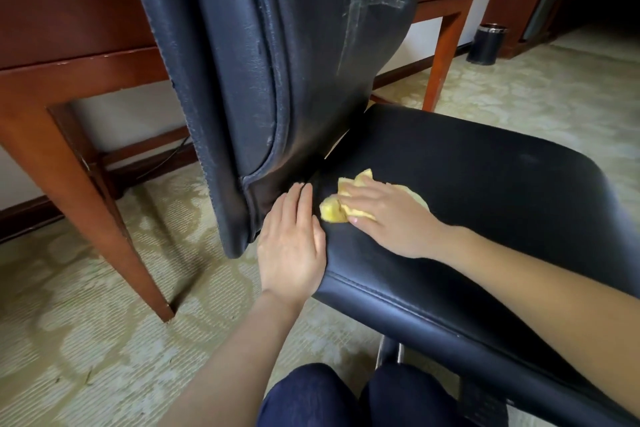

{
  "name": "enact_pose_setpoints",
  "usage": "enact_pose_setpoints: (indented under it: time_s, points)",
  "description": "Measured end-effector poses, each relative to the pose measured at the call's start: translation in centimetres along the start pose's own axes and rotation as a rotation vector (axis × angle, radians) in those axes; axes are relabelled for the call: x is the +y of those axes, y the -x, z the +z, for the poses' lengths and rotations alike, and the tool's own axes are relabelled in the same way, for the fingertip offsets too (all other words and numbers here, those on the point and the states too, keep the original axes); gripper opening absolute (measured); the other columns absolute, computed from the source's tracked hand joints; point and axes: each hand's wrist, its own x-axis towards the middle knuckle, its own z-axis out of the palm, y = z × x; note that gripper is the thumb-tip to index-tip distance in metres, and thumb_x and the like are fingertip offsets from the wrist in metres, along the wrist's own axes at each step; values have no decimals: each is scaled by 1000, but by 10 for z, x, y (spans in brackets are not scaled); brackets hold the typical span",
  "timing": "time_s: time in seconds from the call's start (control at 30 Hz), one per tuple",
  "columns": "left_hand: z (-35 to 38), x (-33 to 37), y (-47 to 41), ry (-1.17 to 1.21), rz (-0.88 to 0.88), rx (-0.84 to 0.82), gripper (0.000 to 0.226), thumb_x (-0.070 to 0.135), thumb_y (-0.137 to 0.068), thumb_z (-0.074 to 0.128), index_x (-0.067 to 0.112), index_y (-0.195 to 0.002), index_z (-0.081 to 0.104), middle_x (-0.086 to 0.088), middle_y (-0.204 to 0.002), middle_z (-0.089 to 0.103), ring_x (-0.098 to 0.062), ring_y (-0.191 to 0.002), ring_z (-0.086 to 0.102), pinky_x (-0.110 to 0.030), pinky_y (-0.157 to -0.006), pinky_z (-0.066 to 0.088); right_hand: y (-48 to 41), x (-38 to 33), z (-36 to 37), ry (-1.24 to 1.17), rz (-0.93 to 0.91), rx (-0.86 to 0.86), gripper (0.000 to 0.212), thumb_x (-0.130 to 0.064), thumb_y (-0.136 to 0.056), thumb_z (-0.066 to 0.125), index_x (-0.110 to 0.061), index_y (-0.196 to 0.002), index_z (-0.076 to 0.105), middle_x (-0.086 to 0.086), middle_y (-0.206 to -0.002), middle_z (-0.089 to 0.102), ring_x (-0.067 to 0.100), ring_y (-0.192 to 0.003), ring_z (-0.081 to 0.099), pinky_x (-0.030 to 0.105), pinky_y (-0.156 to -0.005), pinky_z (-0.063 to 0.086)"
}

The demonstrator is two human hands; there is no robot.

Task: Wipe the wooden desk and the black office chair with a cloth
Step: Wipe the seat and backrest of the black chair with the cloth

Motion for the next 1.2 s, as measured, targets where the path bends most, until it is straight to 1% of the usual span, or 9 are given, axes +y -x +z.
enact_pose_setpoints:
  time_s: [0.13,0.37,0.47,0.6,0.73,0.87,1.0,1.1,1.2]
  points:
    - [-3,5,13,35,-123,42,39,18,-97,45,2,-132,52,-14,-137,51,-29,-124,51,-40,-104,38,49,-6,-8,15,-48,-74,46,-31,-101,37,-36,-147,28,-16,-156,15,6,-145,2,28,-116,8]
    - [-10,1,71,83,-134,60,59,41,-94,33,3,-137,47,-11,-144,45,-28,-136,38,-48,-111,31,87,-6,-15,31,6,15,46,-33,-99,43,-41,-143,32,-32,-148,14,2,-143,14,29,-115,19]
    - [-12,-2,82,129,-107,21,61,42,-94,31,7,-142,39,-5,-150,35,-18,-141,25,-40,-116,20,59,-3,-14,53,84,54,43,-29,-100,44,-34,-142,38,-24,-150,26,11,-137,31,34,-107,33]
    - [-22,-6,81,111,-57,-47,58,39,-95,28,7,-143,38,-4,-150,33,-16,-141,21,-41,-113,15,7,7,-12,50,195,59,43,-29,-101,40,-27,-144,37,-12,-152,31,19,-136,34,41,-107,33]
    - [-25,-15,78,168,-29,-102,47,24,-101,40,12,-146,32,2,-152,24,-14,-143,17,-35,-116,14,-39,6,-12,28,242,73,35,-24,-101,40,-22,-136,47,4,-134,50,33,-118,48,44,-92,43]
    - [-23,-18,79,168,-5,-137,57,6,-93,52,10,-146,33,0,-152,26,-15,-143,22,-34,-116,9,-70,-7,-7,-1,328,27,34,-31,-100,36,-27,-130,52,4,-124,53,32,-116,50,52,-100,38]
    - [-18,-21,80,217,-16,-164,65,3,-92,47,17,-150,20,10,-153,7,-5,-145,4,-20,-116,-7,-76,-37,1,52,185,-31,34,-32,-101,35,-27,-129,53,1,-131,53,30,-118,50,46,-99,38]
    - [-15,-21,81,281,-12,-174,69,0,-91,40,23,-148,8,17,-151,-3,5,-142,-10,-17,-115,-9,-63,-57,1,31,91,-38,36,-25,-101,36,-28,-135,49,-2,-142,46,27,-127,42,51,-107,29]
    - [-16,-20,82,354,-36,-180,69,5,-86,30,26,-146,4,22,-150,-5,7,-141,-11,-16,-114,-9,-38,-67,2,-14,-85,25,34,-21,-99,42,-21,-132,52,-2,-137,49,24,-124,43,50,-102,33]
